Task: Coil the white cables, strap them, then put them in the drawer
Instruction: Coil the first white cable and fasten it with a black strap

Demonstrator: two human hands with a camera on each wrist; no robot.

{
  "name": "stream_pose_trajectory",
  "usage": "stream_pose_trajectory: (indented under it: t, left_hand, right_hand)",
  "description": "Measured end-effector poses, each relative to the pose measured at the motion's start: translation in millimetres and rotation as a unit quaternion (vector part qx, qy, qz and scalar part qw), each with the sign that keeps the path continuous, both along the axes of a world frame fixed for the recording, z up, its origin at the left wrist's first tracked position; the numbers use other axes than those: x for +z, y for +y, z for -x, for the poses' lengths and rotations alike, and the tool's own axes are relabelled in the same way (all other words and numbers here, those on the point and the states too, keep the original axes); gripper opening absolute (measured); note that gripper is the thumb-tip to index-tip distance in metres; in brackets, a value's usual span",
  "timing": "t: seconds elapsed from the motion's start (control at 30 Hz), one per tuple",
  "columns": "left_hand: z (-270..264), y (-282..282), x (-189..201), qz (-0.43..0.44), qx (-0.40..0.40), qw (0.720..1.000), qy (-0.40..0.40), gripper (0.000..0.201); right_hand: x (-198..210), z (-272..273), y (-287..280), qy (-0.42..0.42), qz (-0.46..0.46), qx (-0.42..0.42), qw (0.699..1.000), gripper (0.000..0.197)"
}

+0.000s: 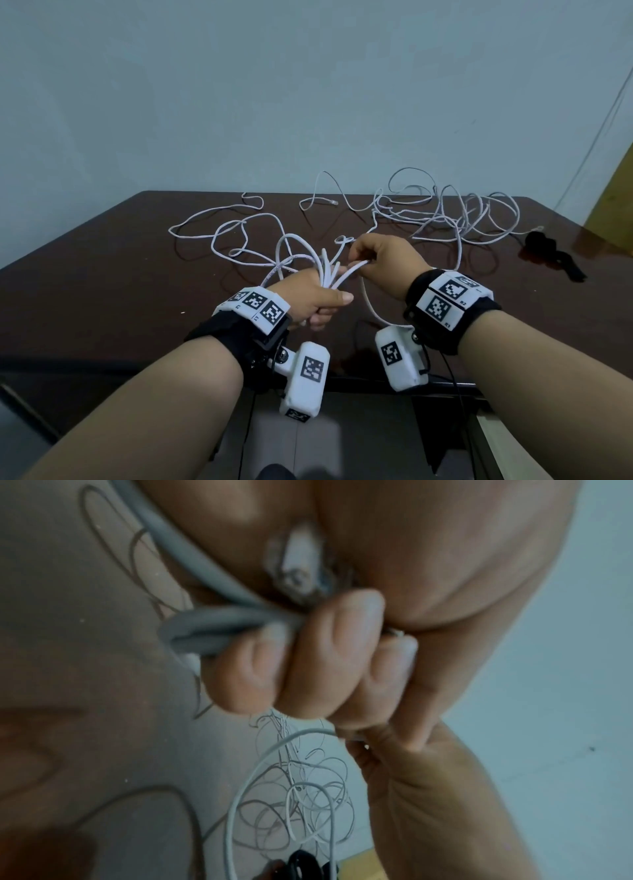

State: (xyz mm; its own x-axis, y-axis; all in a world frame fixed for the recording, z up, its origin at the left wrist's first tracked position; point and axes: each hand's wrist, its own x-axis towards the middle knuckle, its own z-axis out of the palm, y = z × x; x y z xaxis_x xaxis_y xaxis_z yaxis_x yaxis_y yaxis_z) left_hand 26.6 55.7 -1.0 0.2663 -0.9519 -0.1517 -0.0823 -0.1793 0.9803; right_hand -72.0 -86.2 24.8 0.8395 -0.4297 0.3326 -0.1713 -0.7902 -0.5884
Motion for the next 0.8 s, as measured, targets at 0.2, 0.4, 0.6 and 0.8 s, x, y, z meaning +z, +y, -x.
stream_pose_trajectory:
  t: [0.2,0.4,0.6,0.8]
  left_hand:
    - [7,4,13,0.05,-0.04,0.992,0.109,0.03]
    - [11,3,24,0.192,-0.043,0.946,0.258,0.028]
    - [6,0,30,0.23,-0.067,0.925,0.294,0.054]
    - [7,-3,28,0.252,0.022,0.923,0.291,0.079]
  right_hand:
    - [-9,-2,-10,-0.033,-0.074,-0.029,0.996,0.013]
    - [-16,-8,-2,-0.048,-0.155,-0.01,0.987,0.008]
    - [-21,-8,7,0.076,-0.076,-0.004,0.994,0.016]
    - [-16,-4,22,0.251,0.146,0.045,0.956,0.023]
